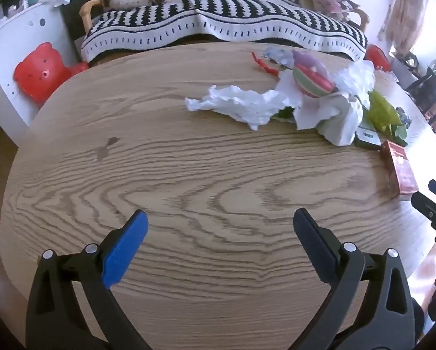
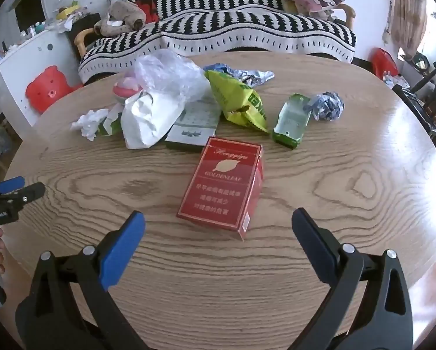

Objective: Collect trash
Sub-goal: 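Grasp the white tissue with the left tool while the right tool grasps the red cigarette box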

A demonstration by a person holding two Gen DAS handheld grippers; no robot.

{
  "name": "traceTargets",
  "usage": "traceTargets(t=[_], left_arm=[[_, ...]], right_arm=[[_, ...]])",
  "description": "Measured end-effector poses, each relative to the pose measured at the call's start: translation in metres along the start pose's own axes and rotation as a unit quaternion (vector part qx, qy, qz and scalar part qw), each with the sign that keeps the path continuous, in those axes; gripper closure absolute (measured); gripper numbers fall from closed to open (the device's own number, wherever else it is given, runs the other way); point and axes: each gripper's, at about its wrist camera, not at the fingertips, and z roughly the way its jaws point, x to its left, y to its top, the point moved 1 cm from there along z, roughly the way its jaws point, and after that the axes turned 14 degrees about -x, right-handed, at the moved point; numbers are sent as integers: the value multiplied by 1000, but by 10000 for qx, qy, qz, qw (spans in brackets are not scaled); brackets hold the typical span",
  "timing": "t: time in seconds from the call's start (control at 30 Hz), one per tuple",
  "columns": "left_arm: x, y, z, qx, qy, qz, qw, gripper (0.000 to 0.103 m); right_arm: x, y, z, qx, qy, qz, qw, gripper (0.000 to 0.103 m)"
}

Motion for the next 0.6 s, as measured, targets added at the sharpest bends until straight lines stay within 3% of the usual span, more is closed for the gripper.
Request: traceTargets(t=[0.23, 0.53, 0.6], left_arm=[[-1, 11, 16, 93, -137, 90, 9998, 6], [-13, 29, 87, 501, -342, 126, 9981, 6], [-15, 34, 99, 641, -402, 163, 9970, 6]], right_arm=[[10, -3, 23, 178, -136, -106, 9997, 6], [8, -7, 54, 587, -339, -198, 9975, 6], [1, -6, 59, 450, -311, -75, 9985, 5]])
